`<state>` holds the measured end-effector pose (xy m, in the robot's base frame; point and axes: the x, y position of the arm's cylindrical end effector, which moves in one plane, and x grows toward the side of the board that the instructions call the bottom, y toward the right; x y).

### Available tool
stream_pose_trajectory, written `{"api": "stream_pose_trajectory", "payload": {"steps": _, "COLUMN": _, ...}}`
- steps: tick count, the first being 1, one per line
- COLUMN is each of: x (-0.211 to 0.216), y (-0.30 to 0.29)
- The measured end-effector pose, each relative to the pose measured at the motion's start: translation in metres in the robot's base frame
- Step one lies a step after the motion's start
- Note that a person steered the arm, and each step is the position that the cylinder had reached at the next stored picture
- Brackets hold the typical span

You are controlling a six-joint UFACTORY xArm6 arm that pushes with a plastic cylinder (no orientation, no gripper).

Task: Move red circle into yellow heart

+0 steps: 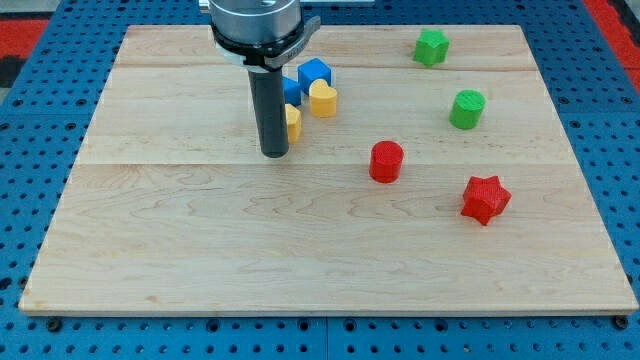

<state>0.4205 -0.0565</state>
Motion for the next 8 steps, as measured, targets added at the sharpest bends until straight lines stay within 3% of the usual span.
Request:
{"api": "stream_pose_trajectory", "payload": {"steps": 1, "x": -0.013, "y": 0.0}}
{"api": "stream_pose_trajectory", "payload": {"steps": 3, "x": 0.027, "y": 0.007}}
{"api": "stream_pose_trajectory", "payload": {"steps": 5, "x": 0.035, "y": 0.135}}
{"api": "stream_pose_trajectory", "payload": {"steps": 6, "x": 0.041, "y": 0.146}}
{"api": "stream_pose_trajectory", "payload": {"steps": 8, "x": 0.028, "y": 0.228}}
